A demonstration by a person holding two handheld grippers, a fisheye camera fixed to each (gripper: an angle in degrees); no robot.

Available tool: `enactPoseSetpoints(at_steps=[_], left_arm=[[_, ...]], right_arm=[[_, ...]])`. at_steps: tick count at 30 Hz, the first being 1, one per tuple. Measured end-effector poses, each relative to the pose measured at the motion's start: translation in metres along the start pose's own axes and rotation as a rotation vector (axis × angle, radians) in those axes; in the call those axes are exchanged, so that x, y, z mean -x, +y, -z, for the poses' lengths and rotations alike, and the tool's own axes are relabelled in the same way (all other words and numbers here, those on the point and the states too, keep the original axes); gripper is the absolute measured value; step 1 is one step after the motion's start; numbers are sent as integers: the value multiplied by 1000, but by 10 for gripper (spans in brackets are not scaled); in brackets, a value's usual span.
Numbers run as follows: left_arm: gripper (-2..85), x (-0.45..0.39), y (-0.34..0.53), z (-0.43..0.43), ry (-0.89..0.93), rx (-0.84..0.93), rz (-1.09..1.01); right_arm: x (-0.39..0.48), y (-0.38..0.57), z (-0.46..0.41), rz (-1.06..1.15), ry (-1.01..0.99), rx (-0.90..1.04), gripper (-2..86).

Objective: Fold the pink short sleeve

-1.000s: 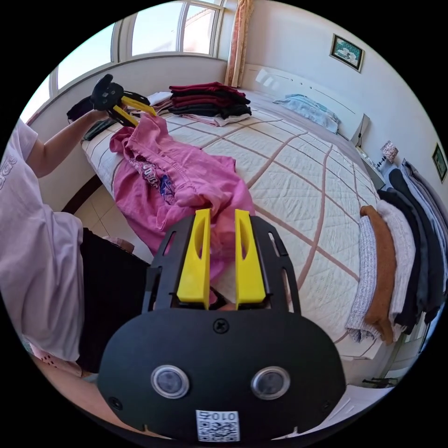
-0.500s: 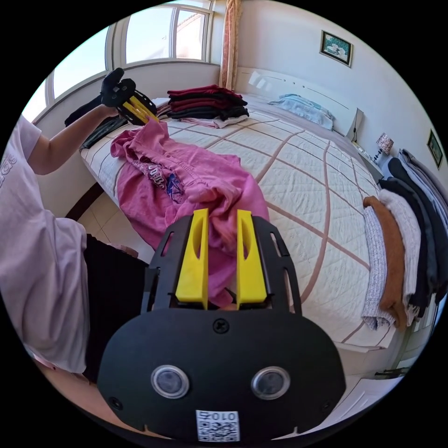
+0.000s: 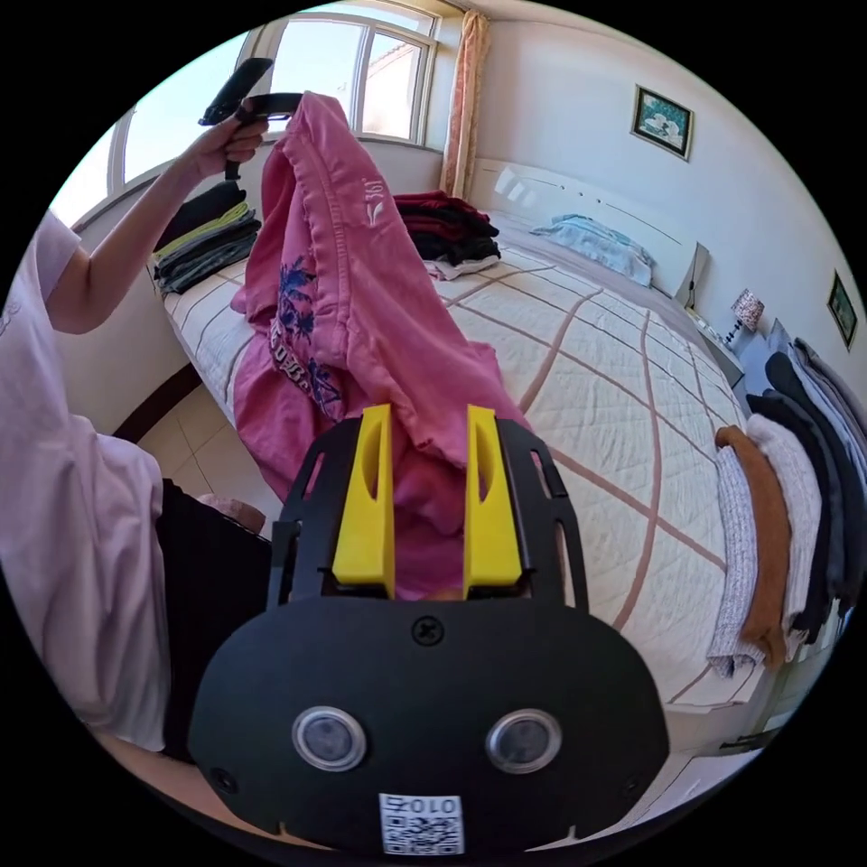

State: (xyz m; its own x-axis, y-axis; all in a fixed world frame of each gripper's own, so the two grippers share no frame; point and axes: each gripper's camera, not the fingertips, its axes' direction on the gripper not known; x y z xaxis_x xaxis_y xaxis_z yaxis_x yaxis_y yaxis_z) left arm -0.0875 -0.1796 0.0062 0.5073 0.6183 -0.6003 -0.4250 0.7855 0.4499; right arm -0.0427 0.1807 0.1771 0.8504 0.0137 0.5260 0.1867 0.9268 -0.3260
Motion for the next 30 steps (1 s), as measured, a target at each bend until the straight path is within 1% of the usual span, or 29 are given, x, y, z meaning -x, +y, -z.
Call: enactPoseSetpoints(at_steps=[2,5,10,15,17,20,22,24,25,26,27,29,30], left_arm=[[-3,2,5,9,3,-21,-4],[-3,7,15,20,9,-53,-11],[-3,22,34,45,-24,-101,13],[-3,46,66,69,-16,-147,82],[-3,54,77,70,0,-143,111],[-2,65,89,65,41,-104,130],[-2,68,97,58,71,-89,143],[-3,67,106,44,176,-88,147],[-3,66,109,39,209,-91,149],[-3,63,111,28,282,-97,160],[-3,58,110,16,345,-95,167],[-3,50,95,3,381,-114,144],[-3,45,76,5,372,-157,117]], right_arm=[[1,7,-4,-14,1,8,112],[-10,12,1,-88,3,-36,104],[-33,2,12,-115,78,-64,90],[-40,4,13,-120,11,-73,58],[-37,5,11,-130,-3,-55,47],[-41,4,17,-216,30,-35,40],[-56,-5,42,-288,39,-89,38],[-73,-17,70,-323,80,-148,37],[-91,-31,90,-356,129,-159,36],[-102,-39,100,-378,149,-162,36],[-127,-58,124,-428,175,-192,35],[-165,-100,165,-509,201,-225,35],[-186,-140,194,-530,231,-233,34]])
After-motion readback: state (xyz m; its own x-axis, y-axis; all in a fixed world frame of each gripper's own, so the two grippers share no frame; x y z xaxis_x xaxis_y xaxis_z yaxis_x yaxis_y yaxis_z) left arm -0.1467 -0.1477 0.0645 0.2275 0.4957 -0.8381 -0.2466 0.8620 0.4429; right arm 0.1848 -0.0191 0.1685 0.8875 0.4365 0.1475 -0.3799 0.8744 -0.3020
